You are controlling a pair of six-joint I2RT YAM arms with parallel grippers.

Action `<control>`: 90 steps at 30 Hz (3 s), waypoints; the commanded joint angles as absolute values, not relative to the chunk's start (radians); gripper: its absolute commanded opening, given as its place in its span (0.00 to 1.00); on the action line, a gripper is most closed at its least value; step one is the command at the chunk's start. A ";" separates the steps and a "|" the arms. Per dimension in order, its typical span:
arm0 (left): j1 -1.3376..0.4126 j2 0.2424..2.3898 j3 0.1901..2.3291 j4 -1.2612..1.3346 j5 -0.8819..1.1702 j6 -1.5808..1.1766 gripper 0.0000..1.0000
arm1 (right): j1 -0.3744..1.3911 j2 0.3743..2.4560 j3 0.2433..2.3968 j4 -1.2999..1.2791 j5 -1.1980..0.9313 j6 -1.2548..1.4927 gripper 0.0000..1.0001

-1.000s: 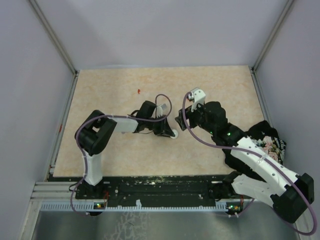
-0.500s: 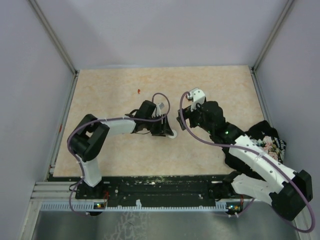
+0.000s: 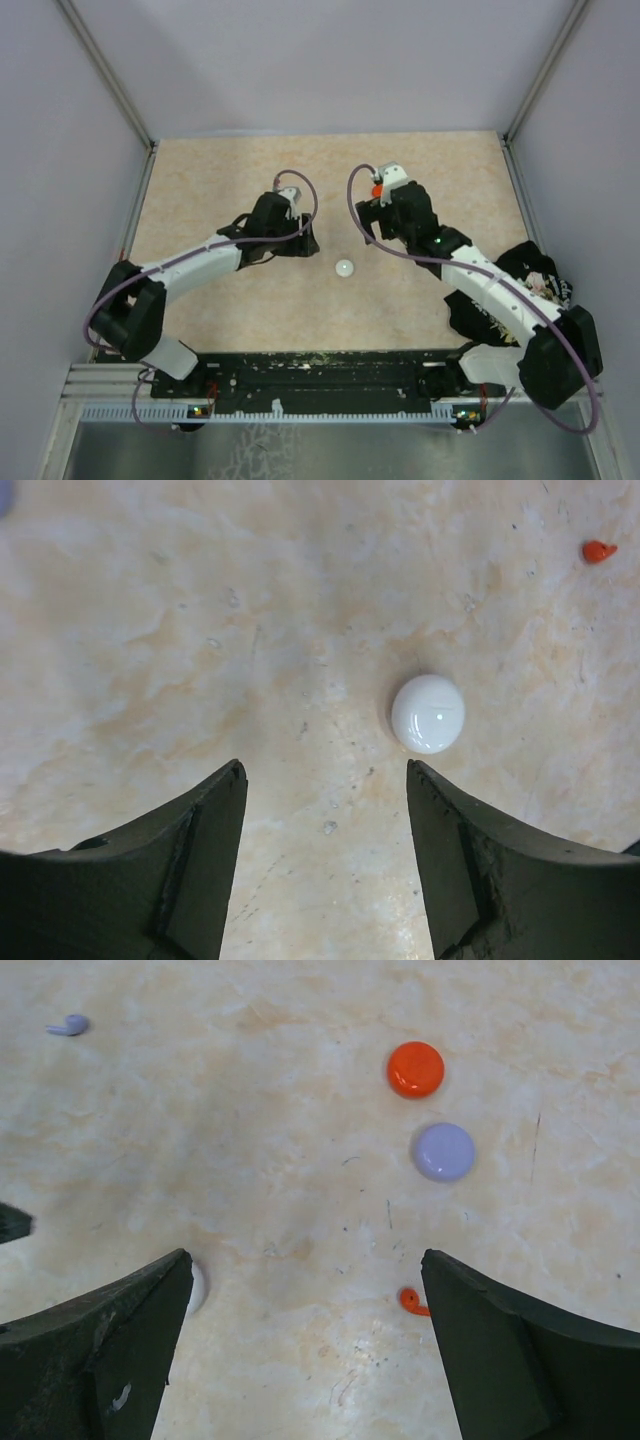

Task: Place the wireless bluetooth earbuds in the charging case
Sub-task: Pick up the charging case at the center of the board.

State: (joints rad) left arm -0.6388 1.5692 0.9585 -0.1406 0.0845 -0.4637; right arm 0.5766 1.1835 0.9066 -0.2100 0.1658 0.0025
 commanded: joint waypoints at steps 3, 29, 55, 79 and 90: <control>-0.587 1.411 0.926 -0.225 -0.100 -0.352 0.73 | 0.463 1.314 0.998 -0.157 0.200 0.008 0.99; -0.460 1.031 0.707 -0.152 -0.234 -0.261 1.00 | 0.126 2.056 1.493 -0.178 -0.273 0.104 0.98; -0.458 1.019 0.685 -0.089 -0.097 -0.299 1.00 | 0.186 1.809 1.198 -0.209 -0.186 0.050 0.81; -0.446 1.019 0.669 -0.075 -0.051 -0.343 0.97 | 0.244 1.935 1.278 -0.144 -0.032 -0.023 0.62; -0.410 1.042 0.672 -0.067 0.054 -0.386 0.95 | 0.261 1.975 1.291 -0.173 0.007 -0.083 0.54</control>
State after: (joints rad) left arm -0.4248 1.0370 0.6746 -0.1032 -0.0055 -0.3626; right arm 0.2504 1.9583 1.2587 -0.1719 -0.0124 -0.0509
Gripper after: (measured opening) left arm 0.957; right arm 0.564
